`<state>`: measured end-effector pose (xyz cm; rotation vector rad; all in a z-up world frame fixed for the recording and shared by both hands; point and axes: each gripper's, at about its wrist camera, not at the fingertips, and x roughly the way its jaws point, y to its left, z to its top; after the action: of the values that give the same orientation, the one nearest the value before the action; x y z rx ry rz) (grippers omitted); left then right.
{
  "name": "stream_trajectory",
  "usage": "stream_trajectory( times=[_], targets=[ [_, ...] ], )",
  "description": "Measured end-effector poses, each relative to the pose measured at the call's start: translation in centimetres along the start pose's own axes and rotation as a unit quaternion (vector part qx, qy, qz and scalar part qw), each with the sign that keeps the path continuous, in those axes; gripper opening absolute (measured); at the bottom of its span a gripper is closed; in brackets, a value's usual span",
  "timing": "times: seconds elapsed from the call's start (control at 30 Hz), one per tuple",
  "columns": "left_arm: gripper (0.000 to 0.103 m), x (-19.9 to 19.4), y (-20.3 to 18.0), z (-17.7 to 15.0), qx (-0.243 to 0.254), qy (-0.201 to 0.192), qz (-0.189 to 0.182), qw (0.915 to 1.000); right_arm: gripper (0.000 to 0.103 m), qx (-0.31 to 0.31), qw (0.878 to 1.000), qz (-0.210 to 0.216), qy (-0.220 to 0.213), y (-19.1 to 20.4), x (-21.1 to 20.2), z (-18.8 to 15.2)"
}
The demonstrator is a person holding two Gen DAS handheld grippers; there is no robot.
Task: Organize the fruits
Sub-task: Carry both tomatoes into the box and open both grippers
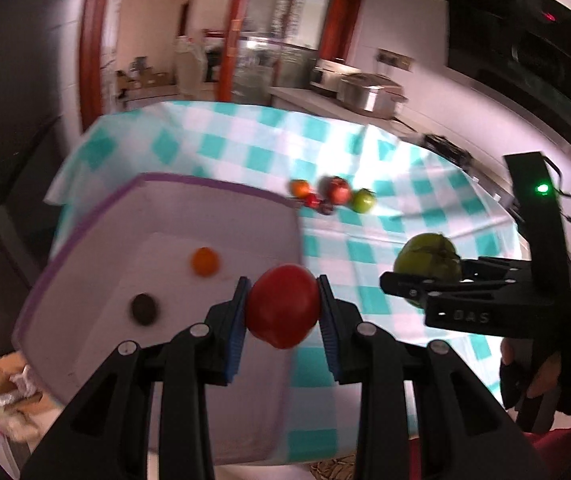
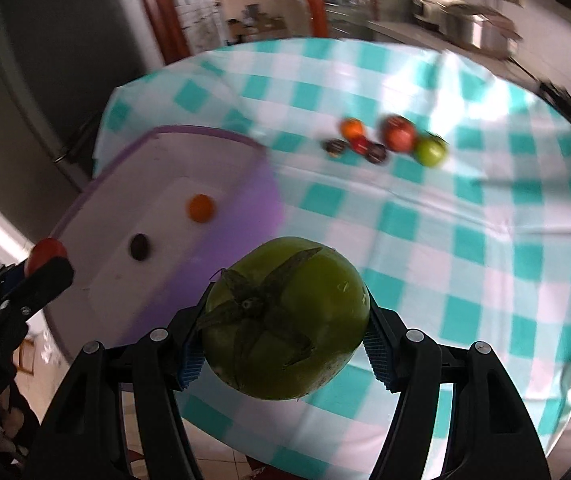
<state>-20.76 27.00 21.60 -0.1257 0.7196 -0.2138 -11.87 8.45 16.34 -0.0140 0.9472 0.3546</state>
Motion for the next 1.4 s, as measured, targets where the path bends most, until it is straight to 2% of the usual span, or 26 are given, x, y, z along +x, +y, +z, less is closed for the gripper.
stream_trajectory(
  times=[0.2,0.37,0.5,0.67,0.83,0.93,1.03,1.13,1.23,1.3,1.33,1.4],
  targets=[
    [0.033,-0.5,4.5,-0.6,-0.036,0.010,0.055,0.9978,0.065,-0.047,0.998,0.032,0.000,5.0,1.2,1.9],
    [0.033,1.7,7.5,-1.4,-0.075,0.055,0.094,0.9912,0.065,-0.087,0.995,0.050,0.014,7.2,2.9,3.1],
    [0.033,3.7,8.7,-1.4,-0.081,0.084,0.119,0.9860,0.065,-0.101,0.992,0.061,0.040,7.8,5.5,4.4],
    [0.033,6.7,10.1,-1.1,-0.083,0.128,0.154,0.9763,0.065,-0.138,0.982,0.072,0.109,9.3,10.3,6.5],
    [0.033,9.9,11.0,-1.2,-0.073,0.196,0.194,0.9585,0.065,-0.220,0.956,0.054,0.186,12.0,15.4,7.5],
    [0.033,11.3,11.6,-1.9,-0.070,0.241,0.207,0.9457,0.065,-0.278,0.931,0.052,0.230,13.9,18.1,6.7],
    [0.033,12.6,12.0,-3.0,-0.071,0.285,0.213,0.9318,0.065,-0.324,0.909,0.054,0.255,15.3,19.9,5.6],
    [0.033,13.0,12.2,-3.5,-0.070,0.302,0.219,0.9251,0.065,-0.356,0.890,0.049,0.281,16.0,21.1,4.5],
    [0.034,13.6,12.4,-3.4,-0.068,0.322,0.227,0.9166,0.065,-0.376,0.876,0.047,0.297,16.6,21.6,4.6],
    [0.034,14.1,12.6,-3.1,-0.065,0.330,0.229,0.9135,0.065,-0.383,0.863,0.044,0.327,16.7,22.5,4.4],
    [0.034,14.4,12.8,-2.8,-0.061,0.335,0.235,0.9101,0.065,-0.379,0.858,0.048,0.344,16.6,22.9,4.6],
    [0.034,14.9,13.1,-2.3,-0.056,0.344,0.239,0.9063,0.065,-0.385,0.854,0.039,0.348,16.5,23.3,5.4]
  ],
)
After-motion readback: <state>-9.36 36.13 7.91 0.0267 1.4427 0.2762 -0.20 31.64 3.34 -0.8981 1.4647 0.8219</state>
